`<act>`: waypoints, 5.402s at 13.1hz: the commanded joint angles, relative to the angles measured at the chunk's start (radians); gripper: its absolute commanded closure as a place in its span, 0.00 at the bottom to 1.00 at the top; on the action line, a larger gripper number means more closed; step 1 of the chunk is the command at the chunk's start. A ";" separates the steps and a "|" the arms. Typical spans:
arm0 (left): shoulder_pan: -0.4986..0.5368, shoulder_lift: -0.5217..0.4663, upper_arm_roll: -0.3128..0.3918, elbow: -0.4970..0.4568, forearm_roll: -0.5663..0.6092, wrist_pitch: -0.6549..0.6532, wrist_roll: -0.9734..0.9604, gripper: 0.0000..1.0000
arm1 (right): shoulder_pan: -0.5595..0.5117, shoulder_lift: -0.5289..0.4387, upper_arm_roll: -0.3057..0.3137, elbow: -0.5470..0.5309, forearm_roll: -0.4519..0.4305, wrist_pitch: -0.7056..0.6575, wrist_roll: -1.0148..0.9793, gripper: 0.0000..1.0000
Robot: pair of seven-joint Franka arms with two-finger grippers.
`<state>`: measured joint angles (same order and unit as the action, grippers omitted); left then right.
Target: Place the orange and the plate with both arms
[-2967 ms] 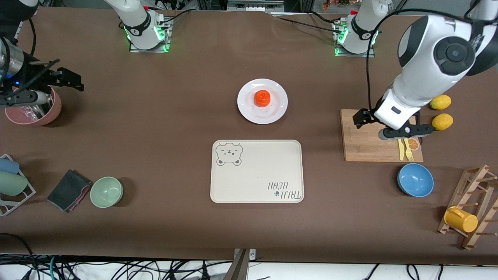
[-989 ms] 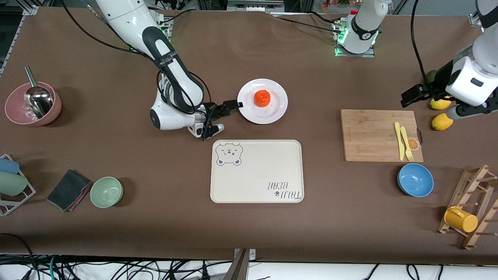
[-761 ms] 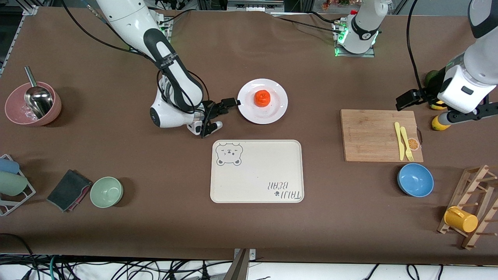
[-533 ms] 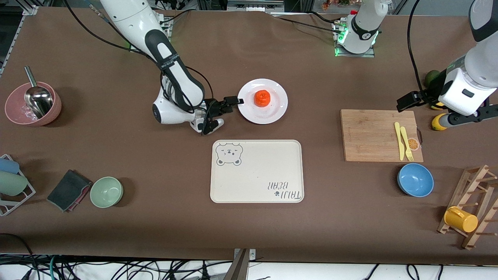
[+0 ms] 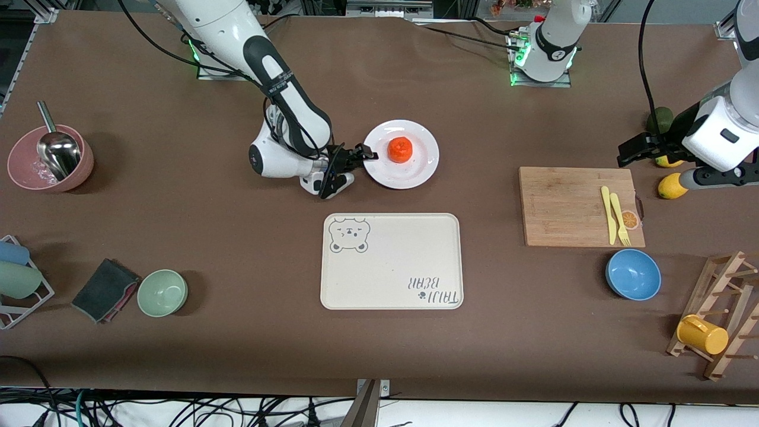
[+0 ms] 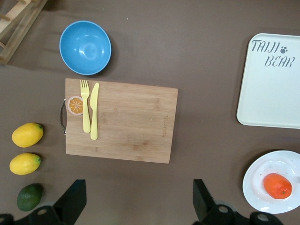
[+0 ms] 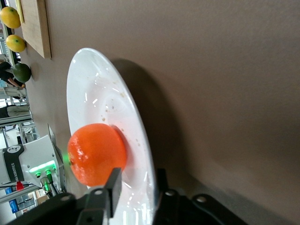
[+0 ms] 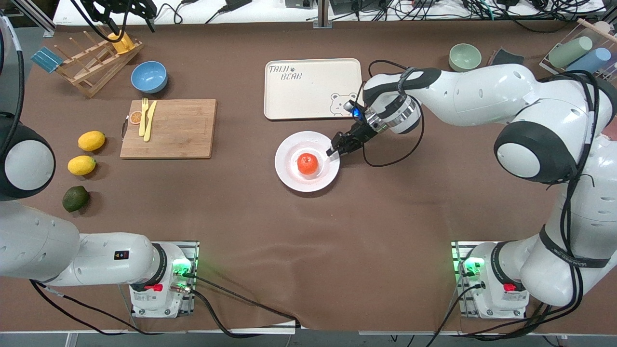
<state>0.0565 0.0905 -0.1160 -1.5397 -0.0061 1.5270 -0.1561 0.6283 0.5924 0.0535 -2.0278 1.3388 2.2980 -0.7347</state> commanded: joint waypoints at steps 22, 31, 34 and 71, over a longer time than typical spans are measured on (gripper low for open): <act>0.075 0.002 0.001 0.093 -0.068 -0.034 0.033 0.00 | -0.136 0.415 -0.030 0.762 -0.020 0.008 0.515 1.00; 0.074 0.002 -0.004 0.092 -0.066 -0.034 0.032 0.00 | -0.130 0.426 -0.030 0.775 -0.228 0.034 0.514 0.00; 0.072 0.002 -0.004 0.093 -0.066 -0.036 0.032 0.00 | -0.128 0.391 -0.032 0.764 -0.366 0.029 0.514 0.00; 0.100 0.005 -0.004 0.090 -0.012 -0.041 0.038 0.00 | -0.645 -0.642 -0.087 0.319 -1.311 -0.736 0.629 0.00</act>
<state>0.1498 0.0909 -0.1102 -1.4660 -0.0392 1.5048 -0.1356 0.0036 -0.0636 -0.0550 -1.7309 0.0101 1.5826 -0.1207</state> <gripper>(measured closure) 0.000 0.000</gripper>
